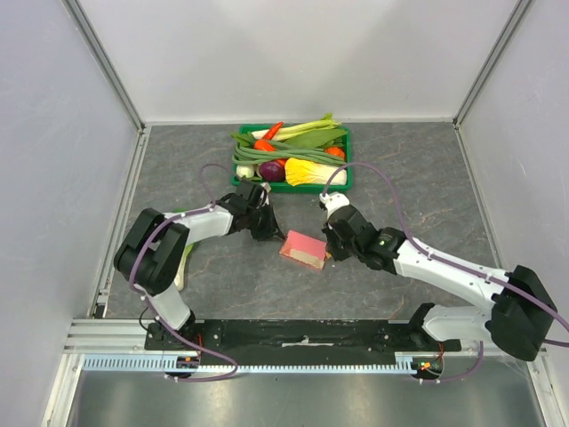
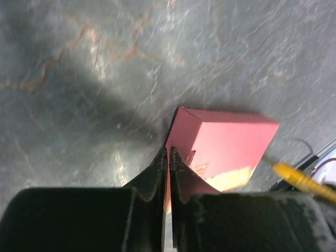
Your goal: Unpack the express box
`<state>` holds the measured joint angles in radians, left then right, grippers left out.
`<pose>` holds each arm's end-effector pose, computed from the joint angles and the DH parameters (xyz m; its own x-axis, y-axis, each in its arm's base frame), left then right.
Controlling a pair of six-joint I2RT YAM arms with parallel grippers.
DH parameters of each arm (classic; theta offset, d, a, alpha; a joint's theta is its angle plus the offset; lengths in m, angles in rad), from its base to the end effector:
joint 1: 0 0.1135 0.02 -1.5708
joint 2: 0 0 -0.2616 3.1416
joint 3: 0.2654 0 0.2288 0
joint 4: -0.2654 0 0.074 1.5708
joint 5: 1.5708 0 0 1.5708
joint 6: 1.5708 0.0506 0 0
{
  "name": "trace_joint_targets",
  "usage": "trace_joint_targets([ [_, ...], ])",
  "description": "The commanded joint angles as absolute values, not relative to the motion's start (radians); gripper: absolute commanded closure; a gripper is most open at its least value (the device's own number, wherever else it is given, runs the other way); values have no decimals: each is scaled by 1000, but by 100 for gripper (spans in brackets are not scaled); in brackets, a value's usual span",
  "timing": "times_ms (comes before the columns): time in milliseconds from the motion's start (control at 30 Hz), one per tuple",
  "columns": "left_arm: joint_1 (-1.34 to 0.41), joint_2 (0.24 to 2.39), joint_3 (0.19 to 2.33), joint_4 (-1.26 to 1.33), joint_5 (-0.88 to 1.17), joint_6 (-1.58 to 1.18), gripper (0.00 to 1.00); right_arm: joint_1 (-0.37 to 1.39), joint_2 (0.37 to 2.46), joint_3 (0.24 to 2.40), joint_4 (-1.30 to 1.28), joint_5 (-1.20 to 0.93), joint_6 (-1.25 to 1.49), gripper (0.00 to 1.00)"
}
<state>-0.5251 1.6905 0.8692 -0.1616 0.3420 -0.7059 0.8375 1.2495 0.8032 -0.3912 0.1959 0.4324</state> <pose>0.2624 -0.1716 0.1512 -0.9587 -0.1509 -0.2410 0.0148 0.8200 -0.5722 0.1714 0.1756 0.2287 -0.7204 -0.1855 -0.6683 -0.3741 0.9153 0.1492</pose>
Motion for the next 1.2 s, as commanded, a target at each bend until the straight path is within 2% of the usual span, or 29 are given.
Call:
trace_joint_targets([
  [0,-534,1756,972,-97,411,-663,91,893,1189,775,-357,120,534,100],
  [400,-532,1914,1077,17,534,-706,87,946,1227,762,-268,149,485,100],
  [600,-520,1790,1101,-147,350,-638,69,976,1086,759,-275,34,420,100],
  [633,-519,1757,1097,-170,342,-629,61,979,1062,762,-272,28,407,100],
  [667,-514,1737,1095,-185,330,-621,53,979,1034,767,-268,35,399,100],
  [733,-508,1706,1086,-204,304,-609,45,979,1032,796,-267,70,393,100],
  [800,-506,1660,1057,-218,301,-604,43,985,1067,817,-243,130,416,100],
  [967,-506,1631,933,-123,408,-609,42,1009,1199,808,-74,254,503,100],
  [1167,-508,1739,899,-61,495,-617,48,1049,1328,830,32,250,528,100],
])
